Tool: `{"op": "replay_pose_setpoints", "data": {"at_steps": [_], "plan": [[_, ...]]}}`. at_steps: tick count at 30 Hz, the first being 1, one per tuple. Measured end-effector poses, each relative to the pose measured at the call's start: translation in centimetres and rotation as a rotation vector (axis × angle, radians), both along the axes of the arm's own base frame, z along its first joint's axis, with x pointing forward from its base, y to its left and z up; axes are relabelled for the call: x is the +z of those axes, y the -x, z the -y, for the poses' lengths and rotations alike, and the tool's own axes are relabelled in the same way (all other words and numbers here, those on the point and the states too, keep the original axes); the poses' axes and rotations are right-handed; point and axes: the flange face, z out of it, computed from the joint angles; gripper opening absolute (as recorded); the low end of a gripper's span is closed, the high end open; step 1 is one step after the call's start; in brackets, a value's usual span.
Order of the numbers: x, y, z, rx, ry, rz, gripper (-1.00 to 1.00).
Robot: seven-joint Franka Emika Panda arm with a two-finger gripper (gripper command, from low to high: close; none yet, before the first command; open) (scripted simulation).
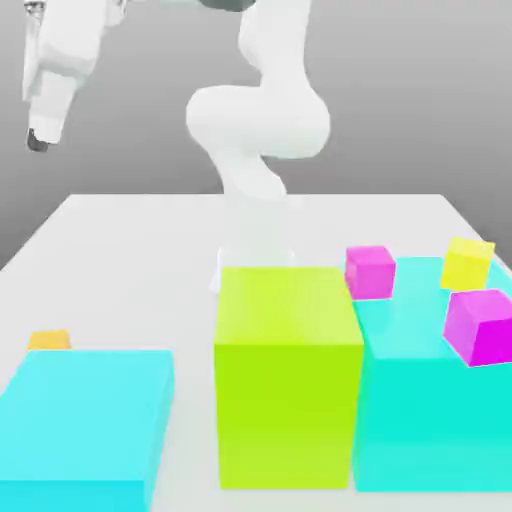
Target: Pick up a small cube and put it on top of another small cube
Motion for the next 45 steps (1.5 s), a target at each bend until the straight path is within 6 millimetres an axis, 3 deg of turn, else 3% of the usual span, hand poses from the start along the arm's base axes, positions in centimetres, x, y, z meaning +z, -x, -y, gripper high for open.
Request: {"op": "replay_pose_setpoints", "data": {"at_steps": [9, 18, 25, 31, 32, 39, 45], "plan": [[-10.6, 3.8, 7.6, -0.543, -0.19, -0.052, 0.0], [-20.5, 11.0, 12.9, -1.114, -0.358, -0.088, 0.0], [-27.5, 17.0, 14.2, -1.54, -0.469, -0.114, 0.0], [-33.6, 17.4, 14.1, -1.583, -0.48, -0.118, 0.0], [-34.3, 17.5, 14.1, -1.584, -0.48, -0.119, -1.0], [-34.3, 17.5, 14.1, -1.584, -0.48, -0.116, -1.0], [-28.8, 17.4, 14.1, -1.582, -0.48, -0.117, -1.0]]}}
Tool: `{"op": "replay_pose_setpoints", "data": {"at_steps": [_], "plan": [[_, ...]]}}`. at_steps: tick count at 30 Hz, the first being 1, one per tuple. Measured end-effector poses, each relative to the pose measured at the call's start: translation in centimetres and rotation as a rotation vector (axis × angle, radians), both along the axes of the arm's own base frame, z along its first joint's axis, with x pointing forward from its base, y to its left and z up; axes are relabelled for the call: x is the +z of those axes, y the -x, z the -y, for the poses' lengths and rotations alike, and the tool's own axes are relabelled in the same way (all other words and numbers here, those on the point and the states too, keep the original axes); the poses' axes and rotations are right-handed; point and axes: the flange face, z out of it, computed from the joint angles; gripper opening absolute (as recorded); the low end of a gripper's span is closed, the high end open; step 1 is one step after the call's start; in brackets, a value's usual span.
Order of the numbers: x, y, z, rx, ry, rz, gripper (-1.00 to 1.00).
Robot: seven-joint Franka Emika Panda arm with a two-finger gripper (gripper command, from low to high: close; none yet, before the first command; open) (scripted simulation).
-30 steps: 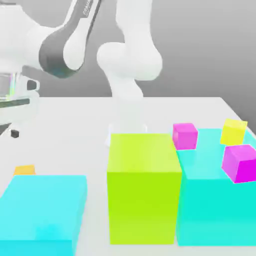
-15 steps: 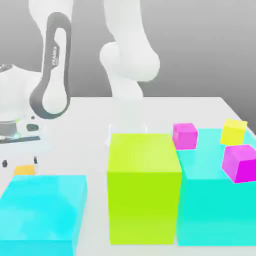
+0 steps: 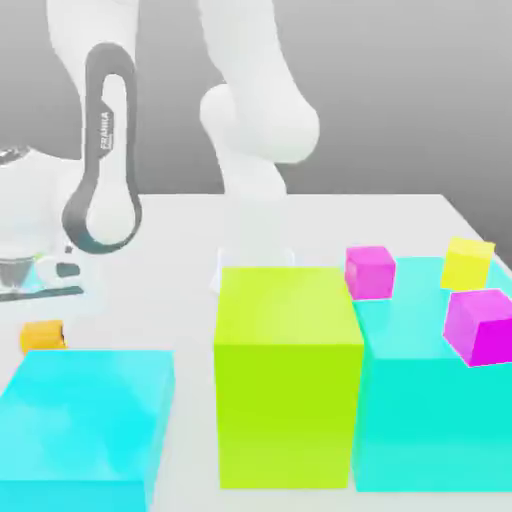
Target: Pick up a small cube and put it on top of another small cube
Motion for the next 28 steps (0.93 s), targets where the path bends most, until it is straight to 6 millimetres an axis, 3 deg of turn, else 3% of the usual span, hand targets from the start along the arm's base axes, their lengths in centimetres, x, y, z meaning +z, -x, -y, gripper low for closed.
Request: {"op": "replay_pose_setpoints", "data": {"at_steps": [1, 3, 7, 10, 12, 16, 20, 22, 24, 25, 28], "plan": [[1.1, -1.5, -0.5, 0.04, 0.001, 0.002, -1.0], [3.4, -7.2, -3.5, 0.193, 0.003, 0.01, -1.0], [8.6, -16.5, -11.1, 0.472, 0.007, 0.024, -1.0], [12.7, -21.9, -19.4, 0.693, 0.007, 0.031, -1.0], [15.5, -24.2, -25.6, 0.835, 0.006, 0.032, -1.0], [20.5, -25.7, -37.4, 1.089, 0.004, 0.028, -1.0], [24.1, -24.0, -47.4, 1.299, 0.005, 0.015, -1.0], [24.0, -22.6, -52.4, 1.404, 0.005, 0.004, -1.0], [21.7, -21.7, -55.0, 1.46, 0.005, -0.001, -1.0], [20.8, -21.5, -55.5, 1.471, 0.004, -0.001, 1.0], [20.8, -21.5, -55.5, 1.471, 0.004, -0.001, 1.0]]}}
